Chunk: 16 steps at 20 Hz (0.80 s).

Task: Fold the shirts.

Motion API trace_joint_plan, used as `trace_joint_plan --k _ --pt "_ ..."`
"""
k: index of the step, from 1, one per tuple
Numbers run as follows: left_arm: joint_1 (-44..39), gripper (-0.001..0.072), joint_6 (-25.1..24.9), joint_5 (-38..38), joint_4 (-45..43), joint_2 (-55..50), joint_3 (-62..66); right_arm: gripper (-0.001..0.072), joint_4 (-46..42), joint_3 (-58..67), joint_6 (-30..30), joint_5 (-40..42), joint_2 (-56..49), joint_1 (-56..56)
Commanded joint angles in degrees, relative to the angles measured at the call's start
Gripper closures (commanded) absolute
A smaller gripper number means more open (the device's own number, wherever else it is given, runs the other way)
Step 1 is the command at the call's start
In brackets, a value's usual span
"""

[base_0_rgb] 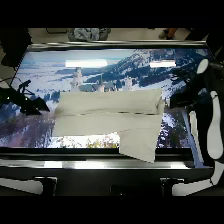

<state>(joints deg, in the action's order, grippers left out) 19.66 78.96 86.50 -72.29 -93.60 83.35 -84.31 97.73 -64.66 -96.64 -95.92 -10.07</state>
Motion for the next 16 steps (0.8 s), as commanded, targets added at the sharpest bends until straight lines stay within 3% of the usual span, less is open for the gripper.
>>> trace_joint_plan --k 1,5,11,12,13,15,16 --pt "1.95 0.0116 0.31 -4.35 -1.86 7.69 -16.81 0.0171 1.40 -13.99 3.96 2.93 7.69 -3.67" --pt "2.03 0.0118 -3.89 -11.78 1.46 12.11 -31.15 0.0172 4.90 -27.67 6.71 8.35 12.33 -3.67" --pt "2.03 0.0121 -3.98 -17.22 6.40 12.00 -32.87 0.0172 5.11 -28.98 7.06 9.99 12.35 -3.67" --pt "2.01 0.0172 -3.98 -17.64 8.09 11.87 -33.57 0.0172 5.11 -29.38 7.06 10.60 12.35 -3.67" --pt "2.01 0.0282 -4.02 -17.64 9.84 11.58 -34.27 0.0172 5.29 -29.94 7.04 11.17 12.35 -3.67" --pt "1.62 0.0284 -4.02 -17.77 10.64 11.21 -35.32 0.0171 7.13 -31.43 7.10 11.74 12.35 -3.67" --pt "1.22 0.0335 -4.00 -18.08 10.62 11.21 -35.56 0.0168 8.92 -32.30 7.52 12.02 12.37 -3.67"
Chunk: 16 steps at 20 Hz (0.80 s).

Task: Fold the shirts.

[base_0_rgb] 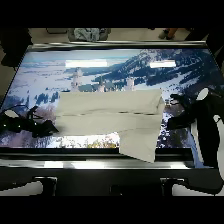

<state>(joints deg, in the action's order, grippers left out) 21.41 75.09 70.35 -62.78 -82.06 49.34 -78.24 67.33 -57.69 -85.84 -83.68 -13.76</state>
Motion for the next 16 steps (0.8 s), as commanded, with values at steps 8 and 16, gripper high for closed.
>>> trace_joint_plan --k 8,16 --pt "-1.86 0.0679 -1.14 -2.23 1.11 -0.26 -1.49 0.0155 14.49 -13.33 4.50 7.96 0.17 0.02" --pt "-1.86 0.0679 -1.90 -1.38 1.09 -0.11 -1.42 0.0172 19.02 -15.43 4.37 17.03 0.17 0.02"
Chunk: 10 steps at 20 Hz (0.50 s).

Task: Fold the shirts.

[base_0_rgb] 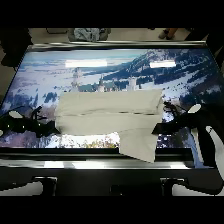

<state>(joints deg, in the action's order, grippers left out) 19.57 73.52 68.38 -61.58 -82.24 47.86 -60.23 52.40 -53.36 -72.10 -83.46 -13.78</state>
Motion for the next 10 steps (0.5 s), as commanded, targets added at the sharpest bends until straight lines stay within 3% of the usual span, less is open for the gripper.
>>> trace_joint_plan --k 1,4,6,7,8,9,10 --pt "0.00 0.0679 -0.31 0.50 -0.11 0.07 0.07 0.0174 1.07 -0.52 -0.24 3.48 -0.04 0.04" --pt "-0.02 0.0679 -0.33 0.55 -0.09 0.07 0.07 0.0325 1.09 -0.52 -2.05 5.38 -0.04 0.04" --pt "-0.02 0.0678 -0.70 0.52 -0.09 0.07 0.07 0.0354 1.14 -0.52 -3.02 5.92 -0.04 0.04" --pt "-0.02 0.0679 -1.25 0.50 -0.09 0.07 0.07 0.0449 1.05 -0.52 -2.99 6.01 -0.04 0.04" --pt "-0.02 0.0679 -1.60 0.48 -0.09 0.07 0.07 0.0590 1.03 -0.52 -2.99 6.19 -0.04 0.04" --pt "0.00 0.0679 -1.62 0.48 -0.11 0.07 0.07 0.0668 1.05 -0.52 -2.97 6.40 -0.04 0.04" --pt "0.00 0.0679 -1.62 0.39 -0.11 0.09 0.13 0.0667 1.07 -0.44 -2.43 6.47 -0.02 0.04"
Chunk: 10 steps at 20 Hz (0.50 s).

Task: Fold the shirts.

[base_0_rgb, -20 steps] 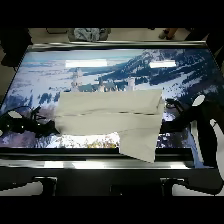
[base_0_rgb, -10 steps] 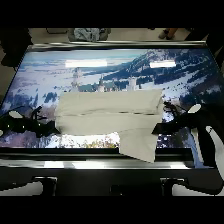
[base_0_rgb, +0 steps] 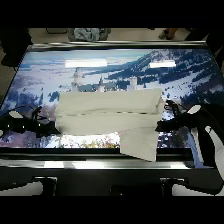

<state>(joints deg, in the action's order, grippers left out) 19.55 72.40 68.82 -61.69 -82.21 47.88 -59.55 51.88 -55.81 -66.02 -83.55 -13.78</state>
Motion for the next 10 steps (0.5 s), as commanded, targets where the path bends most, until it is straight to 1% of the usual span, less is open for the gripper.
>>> trace_joint_plan --k 1,3,4,5,7,8,10 --pt "0.02 0.0681 -0.90 0.28 -0.02 0.20 0.72 0.0668 0.37 0.57 1.81 0.11 0.24 0.04" --pt "0.00 0.0682 -1.95 1.60 0.00 2.89 4.61 0.0669 0.24 3.87 5.38 -1.75 2.73 -0.02" --pt "0.00 0.0682 -1.84 1.86 0.02 6.14 8.24 0.0669 -0.42 7.21 6.32 -2.51 5.40 -0.02" --pt "0.00 0.0683 -0.50 1.75 0.02 9.97 12.61 0.0669 -1.38 11.39 6.91 -2.60 8.66 -0.02" --pt "0.00 0.0682 2.23 1.36 0.02 18.32 25.42 0.0668 -6.64 24.26 9.62 -1.70 16.98 0.00" --pt "0.02 0.0682 3.63 0.68 0.00 22.29 33.38 0.0669 -10.36 31.15 9.77 -0.35 21.16 0.00" --pt "0.00 0.0682 4.37 -3.23 -0.20 28.68 48.68 0.0669 -17.46 44.28 9.73 5.14 29.55 0.00"
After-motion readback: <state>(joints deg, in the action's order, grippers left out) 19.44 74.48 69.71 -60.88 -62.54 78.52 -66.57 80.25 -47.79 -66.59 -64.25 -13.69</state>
